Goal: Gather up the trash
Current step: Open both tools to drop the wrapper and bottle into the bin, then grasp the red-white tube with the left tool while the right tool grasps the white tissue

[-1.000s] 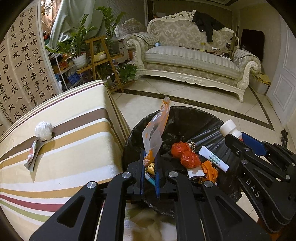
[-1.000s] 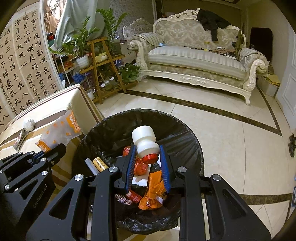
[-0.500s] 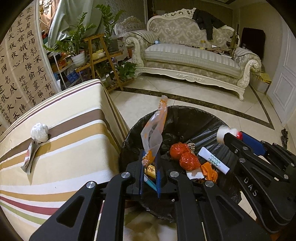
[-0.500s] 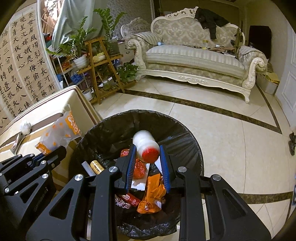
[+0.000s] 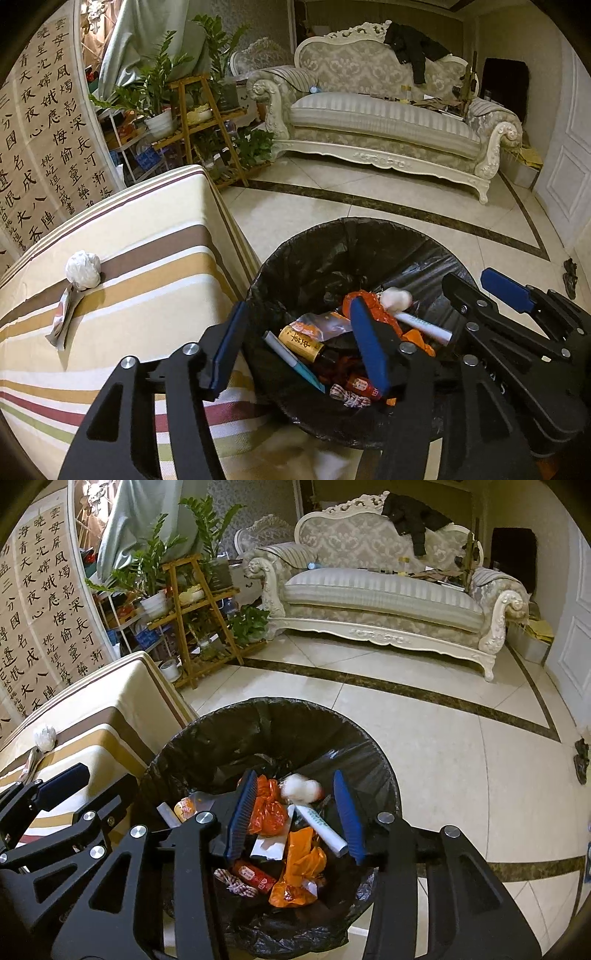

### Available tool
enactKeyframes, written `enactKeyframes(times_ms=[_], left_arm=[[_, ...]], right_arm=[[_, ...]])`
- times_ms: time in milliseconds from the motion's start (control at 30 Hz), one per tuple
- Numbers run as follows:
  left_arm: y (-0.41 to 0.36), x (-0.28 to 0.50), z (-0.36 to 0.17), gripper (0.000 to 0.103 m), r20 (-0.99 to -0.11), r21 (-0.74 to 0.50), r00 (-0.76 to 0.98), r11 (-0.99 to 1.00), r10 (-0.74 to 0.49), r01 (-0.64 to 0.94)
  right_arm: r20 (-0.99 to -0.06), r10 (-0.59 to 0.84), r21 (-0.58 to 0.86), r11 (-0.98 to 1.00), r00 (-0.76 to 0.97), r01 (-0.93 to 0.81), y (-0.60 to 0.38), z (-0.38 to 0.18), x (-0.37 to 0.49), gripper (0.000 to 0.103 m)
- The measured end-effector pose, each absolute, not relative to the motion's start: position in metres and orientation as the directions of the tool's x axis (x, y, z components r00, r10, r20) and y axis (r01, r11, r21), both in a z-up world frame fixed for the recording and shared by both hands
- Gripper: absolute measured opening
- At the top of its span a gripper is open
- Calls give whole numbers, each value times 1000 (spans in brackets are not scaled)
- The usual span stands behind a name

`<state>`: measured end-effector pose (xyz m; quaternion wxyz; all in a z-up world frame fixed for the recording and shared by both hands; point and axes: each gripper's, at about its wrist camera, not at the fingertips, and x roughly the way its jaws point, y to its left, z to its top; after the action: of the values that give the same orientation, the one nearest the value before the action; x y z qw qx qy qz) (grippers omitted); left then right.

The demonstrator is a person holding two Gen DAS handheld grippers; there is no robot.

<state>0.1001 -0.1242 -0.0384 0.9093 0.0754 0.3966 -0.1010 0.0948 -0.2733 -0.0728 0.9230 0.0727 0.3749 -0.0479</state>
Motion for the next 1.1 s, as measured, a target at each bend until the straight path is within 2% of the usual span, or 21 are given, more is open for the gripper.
enactKeyframes(times_ms=[67, 200, 433, 1100], left_arm=[[-123, 100, -37, 63, -735, 55, 667, 970, -122, 238], [-118, 100, -34, 70, -729, 51, 675, 973, -118, 225], [-106, 94, -29, 73, -715, 58, 692, 977, -102, 203], [-16, 87, -25, 73, -711, 68, 702, 997, 32, 23]], right_arm=[[-696, -40, 97, 984, 717, 149, -274, -72, 93, 49], [-692, -52, 92, 983, 720, 160, -273, -70, 90, 52], [-677, -75, 98, 977, 732, 191, -273, -65, 84, 73], [-690, -10, 51, 997, 723, 62, -210, -58, 90, 76]])
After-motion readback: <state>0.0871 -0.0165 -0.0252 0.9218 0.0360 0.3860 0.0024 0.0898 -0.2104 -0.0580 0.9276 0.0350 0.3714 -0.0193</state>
